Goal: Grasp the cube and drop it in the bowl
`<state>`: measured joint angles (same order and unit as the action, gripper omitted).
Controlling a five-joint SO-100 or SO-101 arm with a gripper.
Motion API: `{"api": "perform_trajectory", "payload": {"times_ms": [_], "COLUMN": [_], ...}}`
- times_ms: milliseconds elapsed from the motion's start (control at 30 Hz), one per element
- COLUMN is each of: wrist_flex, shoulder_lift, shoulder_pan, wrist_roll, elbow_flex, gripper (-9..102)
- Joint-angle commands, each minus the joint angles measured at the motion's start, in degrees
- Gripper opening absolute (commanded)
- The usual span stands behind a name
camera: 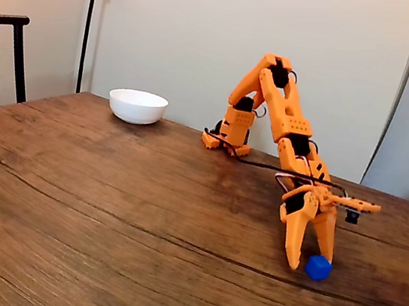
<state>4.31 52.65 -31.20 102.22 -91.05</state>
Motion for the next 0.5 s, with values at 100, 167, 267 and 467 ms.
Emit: {"api": "perform_trajectory", "payload": {"times_ms": [100,167,267,467], "wrist_flex": [1.0,1.0,1.0,1.0], "shoulder_lift": [-0.4,-0.7,-0.9,-0.9], "shoulder_pan": [-0.3,-0.3,-0.3,-0.1], "wrist_roll": [0.1,0.0,-2.2,-2.7], "elbow_flex": [2.1,2.2,2.2,1.3], "gripper": [38,38,38,35]}}
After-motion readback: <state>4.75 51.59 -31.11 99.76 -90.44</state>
